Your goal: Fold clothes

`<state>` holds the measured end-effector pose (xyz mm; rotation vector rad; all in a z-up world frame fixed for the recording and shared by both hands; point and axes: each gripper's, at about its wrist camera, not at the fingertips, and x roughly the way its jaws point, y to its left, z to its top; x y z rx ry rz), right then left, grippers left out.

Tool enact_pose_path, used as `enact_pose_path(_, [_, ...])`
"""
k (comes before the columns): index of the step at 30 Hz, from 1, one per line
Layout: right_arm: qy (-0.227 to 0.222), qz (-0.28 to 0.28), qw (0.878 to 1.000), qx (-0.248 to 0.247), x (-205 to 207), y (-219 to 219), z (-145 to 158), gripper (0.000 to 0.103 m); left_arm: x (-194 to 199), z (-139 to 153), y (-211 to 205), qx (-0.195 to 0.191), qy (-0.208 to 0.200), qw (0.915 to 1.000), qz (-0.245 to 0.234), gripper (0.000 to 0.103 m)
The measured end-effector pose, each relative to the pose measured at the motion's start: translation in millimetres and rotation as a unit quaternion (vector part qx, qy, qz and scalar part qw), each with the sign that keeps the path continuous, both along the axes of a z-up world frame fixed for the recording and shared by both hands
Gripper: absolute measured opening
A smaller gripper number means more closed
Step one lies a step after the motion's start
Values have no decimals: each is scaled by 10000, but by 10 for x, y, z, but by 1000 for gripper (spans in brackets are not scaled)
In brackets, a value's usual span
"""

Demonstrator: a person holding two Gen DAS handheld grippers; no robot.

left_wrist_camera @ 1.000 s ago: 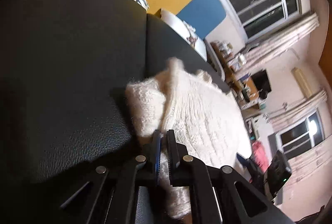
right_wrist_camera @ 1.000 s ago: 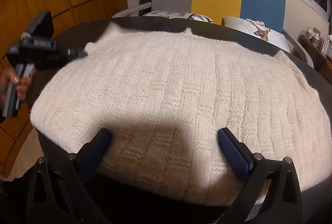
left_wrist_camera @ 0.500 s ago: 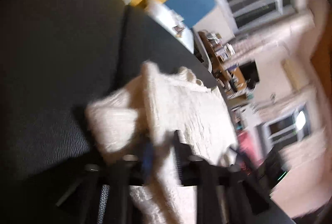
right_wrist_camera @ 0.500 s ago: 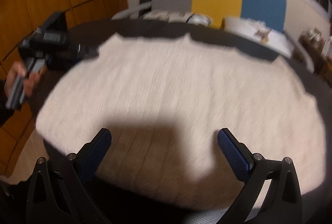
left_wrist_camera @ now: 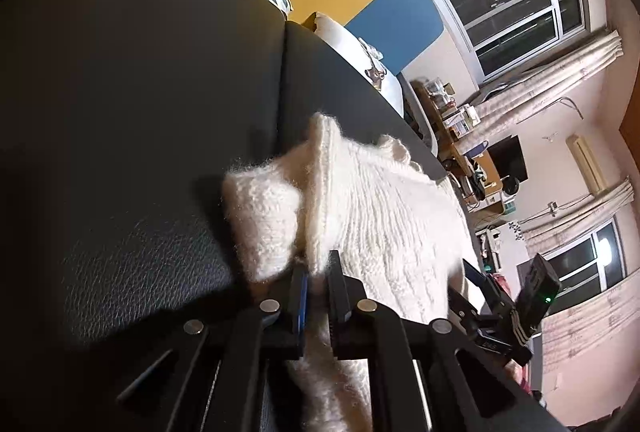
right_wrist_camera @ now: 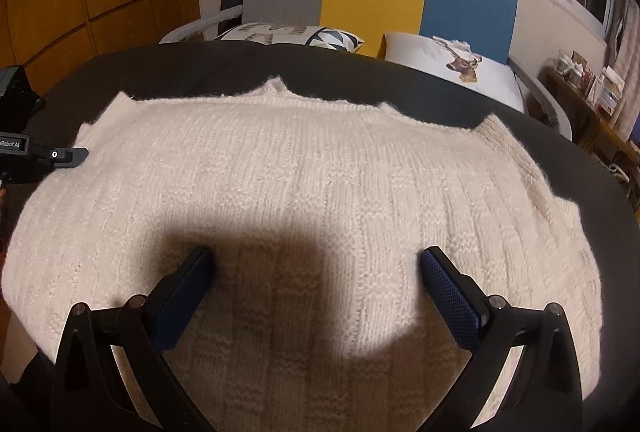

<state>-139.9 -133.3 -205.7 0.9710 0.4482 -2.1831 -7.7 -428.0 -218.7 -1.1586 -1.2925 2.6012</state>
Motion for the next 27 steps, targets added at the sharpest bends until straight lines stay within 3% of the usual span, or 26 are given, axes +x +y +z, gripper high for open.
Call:
enact_pose_path(5, [-212,-95,9997,76,140,171,-43,103,-392,151,20,-630,-277,9965,-476,8])
enact_pose_path(7, [-200,-184,9996,28,216,245,-59,103,-491,223,14,-839,-479,9929,-697,14])
enact_pose_path(9, [-225,-192,9995,58,274,260,-56,103,-520,342,-66,-1019,-640,9903,-692,17])
enact_pose_path(11, [-370,-19,9993,94,219,244,13,103,-471,541,-135,-1535,-672,9847,-472,18])
enact_pose_path(13, [-365,137,9992,-23,132,252,127,103,-442,754,-124,-1783,-407,9819,-484,20])
enact_pose_path(15, [-204,249,9993,-201,38,278,268,103,-537,1028,21,-1916,188,9769,-928,22])
enact_pose_path(17, [-19,126,9999,-16,-96,266,318,103,-770,1191,212,-2090,582,9653,-1454,23])
enact_pose_path(19, [-180,15,9997,174,-233,276,218,103,-1042,1257,397,-2203,808,9503,-2048,23])
enact_pose_path(22, [-424,-19,9991,43,-343,336,85,103,-1556,1147,637,-2213,648,9260,-2991,24])
enact_pose_path(27, [-257,48,9992,-300,-265,430,26,103,-1948,845,813,-1557,206,8898,-4286,28])
